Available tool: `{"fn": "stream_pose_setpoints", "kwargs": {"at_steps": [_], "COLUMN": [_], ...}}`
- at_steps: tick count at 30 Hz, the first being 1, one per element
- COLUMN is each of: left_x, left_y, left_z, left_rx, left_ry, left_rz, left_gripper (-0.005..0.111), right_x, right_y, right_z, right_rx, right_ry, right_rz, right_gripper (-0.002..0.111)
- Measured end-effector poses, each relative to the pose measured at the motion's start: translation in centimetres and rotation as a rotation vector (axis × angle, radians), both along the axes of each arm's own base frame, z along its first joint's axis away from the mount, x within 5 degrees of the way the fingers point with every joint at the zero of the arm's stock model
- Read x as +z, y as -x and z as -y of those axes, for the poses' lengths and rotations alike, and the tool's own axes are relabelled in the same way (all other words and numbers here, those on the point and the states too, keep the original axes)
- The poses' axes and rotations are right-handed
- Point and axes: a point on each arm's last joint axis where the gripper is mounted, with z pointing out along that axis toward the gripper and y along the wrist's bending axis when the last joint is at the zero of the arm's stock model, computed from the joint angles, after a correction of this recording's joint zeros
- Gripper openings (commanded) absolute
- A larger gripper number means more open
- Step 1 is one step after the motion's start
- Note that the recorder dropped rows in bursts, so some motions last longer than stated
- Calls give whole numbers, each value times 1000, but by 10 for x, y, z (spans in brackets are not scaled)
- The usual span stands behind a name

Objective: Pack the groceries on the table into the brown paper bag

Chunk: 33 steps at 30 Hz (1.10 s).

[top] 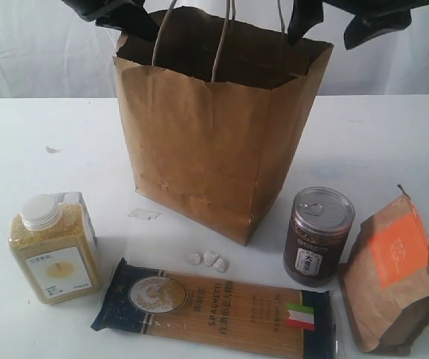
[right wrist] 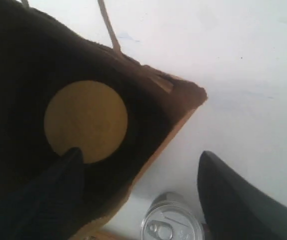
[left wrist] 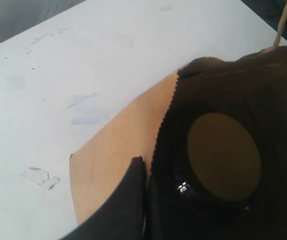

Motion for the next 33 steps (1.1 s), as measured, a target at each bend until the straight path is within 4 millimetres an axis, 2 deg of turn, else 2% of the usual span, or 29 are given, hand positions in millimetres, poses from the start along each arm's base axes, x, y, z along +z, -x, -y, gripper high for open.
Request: {"fn": "stream_pose_setpoints", "kwargs": {"at_steps": [4,14,17,20,26,33], "left_x": [0,0,0,0,0,0], "left_y": [0,0,0,0,1,1], "left_z": [0,0,0,0,0,0], "left_rx": [0,-2,-4,-4,-8,-11], "left_ry": [0,-1,-2,-2,-5,2], "left_rz": [0,3,1,1,-4,-8], "left_gripper": [0,0,0,0,0,0], "right_x": [-7,-44,-53,-62,-75,-73], "right_y": [-2,-5,-10,-14,-23,-25], "right_z": [-1,-6,-9,-12,-17,-18], "right_rx": [-29,-55,-67,-81,-81,-27], "right_ry": [-11,-38,-66,-76,-85,-64], "right_rz": [-38,-115,-107,-120,-142,-101], "right_gripper": [61,61,51,31,0,0]}}
